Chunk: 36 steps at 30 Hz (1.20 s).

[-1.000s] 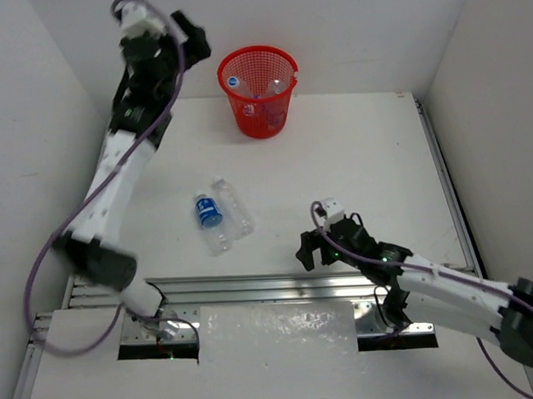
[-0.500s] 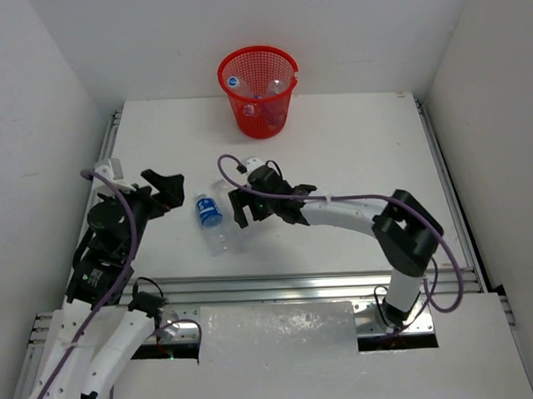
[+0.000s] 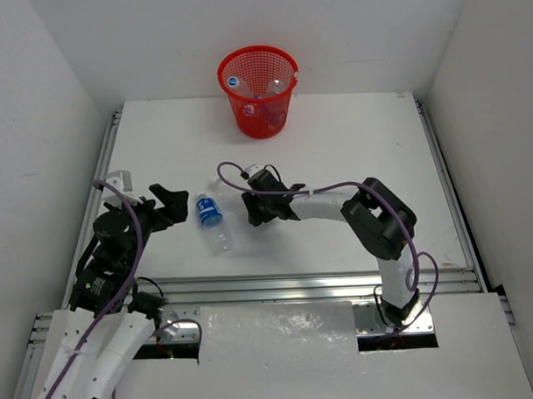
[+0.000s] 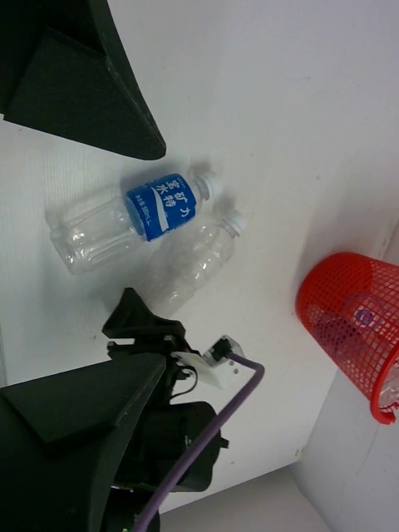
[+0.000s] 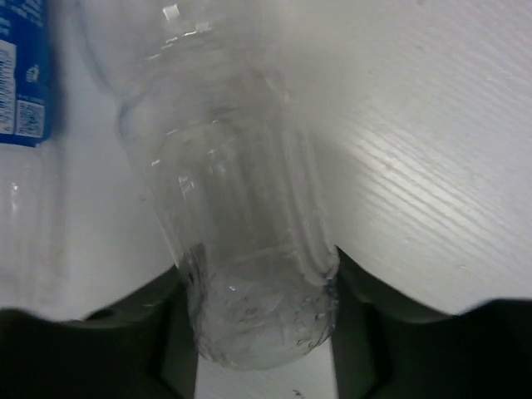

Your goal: Put the plastic bottles in the bin

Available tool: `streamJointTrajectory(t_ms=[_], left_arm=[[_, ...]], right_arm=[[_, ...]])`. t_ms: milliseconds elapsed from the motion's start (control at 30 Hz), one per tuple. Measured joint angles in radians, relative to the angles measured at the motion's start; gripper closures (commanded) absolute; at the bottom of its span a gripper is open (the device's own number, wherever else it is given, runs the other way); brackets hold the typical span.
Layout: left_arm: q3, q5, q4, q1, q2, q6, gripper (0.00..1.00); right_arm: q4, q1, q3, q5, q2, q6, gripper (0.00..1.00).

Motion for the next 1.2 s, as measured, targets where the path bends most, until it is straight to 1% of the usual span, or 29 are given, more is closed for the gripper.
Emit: streamJointTrajectory(t_ms=[33,67,167,267,367,433,467,500,567,633,700,833,867,900,933,967,1000,1033,1067,1100,1133,1200], left_arm=[[0.000,0.006,0.000,0.000,0.005,0.002,0.00],[0.000,0.016,0.001,0.000,0.010,0.003,0.00],[-0.002,0.045,0.007,0.000,0.019,0.006,0.00],[-0.011,0.114,0.037,0.000,0.032,-0.001,0.00],[-0.045,0.275,0.132,0.000,0.086,-0.039,0.00],[-0.094,0.410,0.243,0.000,0.138,-0.087,0.00],[-0.129,0.497,0.320,-0.002,0.172,-0.129,0.00],[-0.148,0.555,0.377,-0.006,0.193,-0.159,0.00],[-0.169,0.635,0.492,-0.022,0.263,-0.208,0.00],[-0.172,0.679,0.587,-0.058,0.314,-0.241,0.00],[-0.159,0.703,0.677,-0.130,0.354,-0.250,0.00],[-0.051,0.696,0.769,-0.294,0.457,-0.235,0.01],[-0.026,0.687,0.781,-0.320,0.478,-0.229,0.07],[-0.004,0.676,0.792,-0.339,0.497,-0.227,0.30],[0.011,0.668,0.798,-0.347,0.512,-0.227,0.51],[0.023,0.663,0.810,-0.351,0.529,-0.225,0.77],[0.033,0.654,0.822,-0.356,0.543,-0.220,0.98],[0.040,0.646,0.832,-0.360,0.554,-0.210,1.00],[0.048,0.644,0.829,-0.362,0.562,-0.202,1.00],[0.057,0.629,0.818,-0.363,0.569,-0.193,1.00],[0.078,0.608,0.791,-0.364,0.579,-0.188,1.00],[0.167,0.521,0.704,-0.364,0.615,-0.163,1.00]], right_arm=[[0.011,-0.007,-0.011,0.000,-0.006,-0.010,0.84],[0.024,-0.016,-0.026,0.000,-0.014,-0.028,0.90],[0.047,-0.031,-0.086,0.012,-0.064,-0.056,0.91],[0.057,-0.030,-0.166,0.034,-0.163,-0.061,0.90],[0.074,-0.031,-0.272,0.055,-0.341,-0.037,0.90],[0.110,-0.035,-0.350,0.047,-0.488,-0.018,0.90],[0.142,-0.037,-0.399,0.022,-0.583,-0.010,0.91],[0.161,-0.042,-0.427,-0.001,-0.640,-0.008,0.91],[0.206,-0.045,-0.490,-0.079,-0.760,-0.009,0.94],[0.221,-0.045,-0.525,-0.183,-0.852,-0.021,0.94],[0.229,-0.042,-0.544,-0.267,-0.923,-0.035,0.94],[0.229,-0.037,-0.556,-0.388,-1.032,-0.056,0.94],[0.229,-0.037,-0.556,-0.404,-1.048,-0.058,0.93],[0.230,-0.037,-0.556,-0.418,-1.065,-0.059,0.92],[0.231,-0.038,-0.556,-0.426,-1.078,-0.062,0.91],[0.230,-0.038,-0.556,-0.426,-1.091,-0.063,0.89],[0.227,-0.039,-0.556,-0.415,-1.096,-0.061,0.70],[0.223,-0.039,-0.556,-0.411,-1.098,-0.060,0.53],[0.216,-0.042,-0.556,-0.403,-1.101,-0.060,0.24],[0.212,-0.042,-0.556,-0.396,-1.107,-0.058,0.01],[0.207,-0.042,-0.557,-0.382,-1.113,-0.067,0.01],[0.154,-0.036,-0.571,-0.267,-1.157,-0.067,0.01]])
